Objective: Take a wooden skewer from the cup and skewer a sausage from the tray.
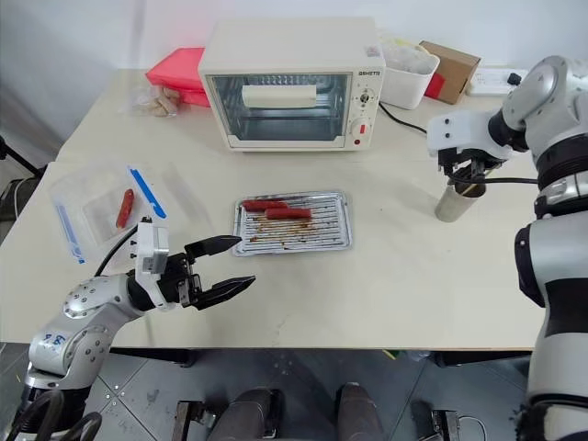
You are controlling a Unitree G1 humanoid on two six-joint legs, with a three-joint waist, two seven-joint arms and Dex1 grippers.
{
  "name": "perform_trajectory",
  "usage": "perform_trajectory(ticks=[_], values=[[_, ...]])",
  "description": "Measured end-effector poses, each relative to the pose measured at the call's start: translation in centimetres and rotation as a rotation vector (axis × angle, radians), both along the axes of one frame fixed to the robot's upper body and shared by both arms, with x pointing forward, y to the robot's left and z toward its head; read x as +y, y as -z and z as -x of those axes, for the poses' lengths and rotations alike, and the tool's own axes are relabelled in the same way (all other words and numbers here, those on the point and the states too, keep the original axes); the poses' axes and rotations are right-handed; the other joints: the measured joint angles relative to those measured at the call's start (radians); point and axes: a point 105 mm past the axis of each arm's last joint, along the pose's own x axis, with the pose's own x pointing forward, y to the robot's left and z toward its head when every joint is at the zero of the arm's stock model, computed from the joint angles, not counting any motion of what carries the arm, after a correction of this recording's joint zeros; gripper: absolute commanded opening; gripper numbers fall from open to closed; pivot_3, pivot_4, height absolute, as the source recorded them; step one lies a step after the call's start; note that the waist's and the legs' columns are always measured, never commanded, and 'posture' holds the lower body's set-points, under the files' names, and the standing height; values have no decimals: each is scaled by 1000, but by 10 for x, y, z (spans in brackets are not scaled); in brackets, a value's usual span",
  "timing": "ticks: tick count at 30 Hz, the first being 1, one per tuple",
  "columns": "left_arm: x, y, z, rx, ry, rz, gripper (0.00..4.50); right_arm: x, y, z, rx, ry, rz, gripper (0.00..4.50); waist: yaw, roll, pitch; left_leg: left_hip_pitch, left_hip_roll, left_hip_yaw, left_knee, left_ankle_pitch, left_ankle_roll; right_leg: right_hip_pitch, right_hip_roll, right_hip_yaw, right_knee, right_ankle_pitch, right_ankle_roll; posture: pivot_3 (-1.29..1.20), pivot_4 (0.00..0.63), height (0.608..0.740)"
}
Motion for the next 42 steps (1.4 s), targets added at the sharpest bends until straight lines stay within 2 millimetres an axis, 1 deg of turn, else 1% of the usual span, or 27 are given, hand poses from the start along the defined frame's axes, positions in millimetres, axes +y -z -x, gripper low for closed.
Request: perform_trajectory(ticks=[3, 6, 15, 24, 29, 33, 36, 37, 39, 42], values=[[-1, -3, 1, -13, 2, -2, 4500, -1, 1, 0, 1, 6, 3, 959, 0, 0, 0, 0, 0, 0, 0, 0, 0, 0, 0, 0, 0, 0, 0, 0, 150, 740], [1, -4, 1, -16, -11, -1, 4500, -3, 2, 0, 5, 10, 8, 33, 0, 0, 0, 0, 0, 0, 0, 0, 0, 0, 0, 0, 0, 0, 0, 0, 150, 740], [6, -5, 0, -18, -28, -5, 4500, -3, 1, 2, 13, 8, -7, 33, 0, 0, 0, 1, 0, 1, 0, 0, 0, 0, 0, 1, 1, 0, 0, 0, 150, 740], [4, -6, -1, -20, -25, 1, 4500, 2, -21, 5, -15, 12, -94, 33, 0, 0, 0, 1, 0, 1, 0, 0, 0, 0, 0, 1, 1, 0, 0, 0, 150, 740], [1, -9, -2, -33, -15, 7, 4500, 2, -43, 6, -86, 31, -138, 33, 1, 0, 0, 1, 0, 1, 0, 0, 0, 0, 0, 1, 1, 0, 0, 0, 150, 740], [1, -8, -2, -34, -15, 9, 4500, -6, -55, 11, -117, 54, -165, 33, 1, 0, 0, 1, 0, 1, 0, 0, 0, 0, 0, 1, 1, 0, 0, 0, 150, 740], [2, -9, -2, -35, -18, 11, 4500, -9, -72, 17, -151, 57, -211, 33, 1, 0, 0, 1, 0, 2, 0, 0, 0, 0, 0, 2, 1, 0, 0, 0, 150, 740], [5, -9, -1, -35, -25, 12, 4500, -6, -83, 21, -169, 39, -258, 33, 1, 0, 0, 1, 0, 2, -1, 0, 0, -1, 0, 2, 1, 0, 0, 0, 150, 740], [13, -9, -1, -24, -43, 7, 4500, 0, -98, 28, -192, 0, -344, 33, -1, 0, 0, 2, 0, 3, -1, 0, 0, -1, 0, 2, 1, 0, 0, 0, 150, 740], [31, -5, 2, 7, -85, -26, 4500, 3, -109, 32, -223, -29, -466, 33, -2, 0, 0, 3, 1, 4, -2, 0, 0, 0, 0, 3, 1, 0, 0, 0, 150, 740]])
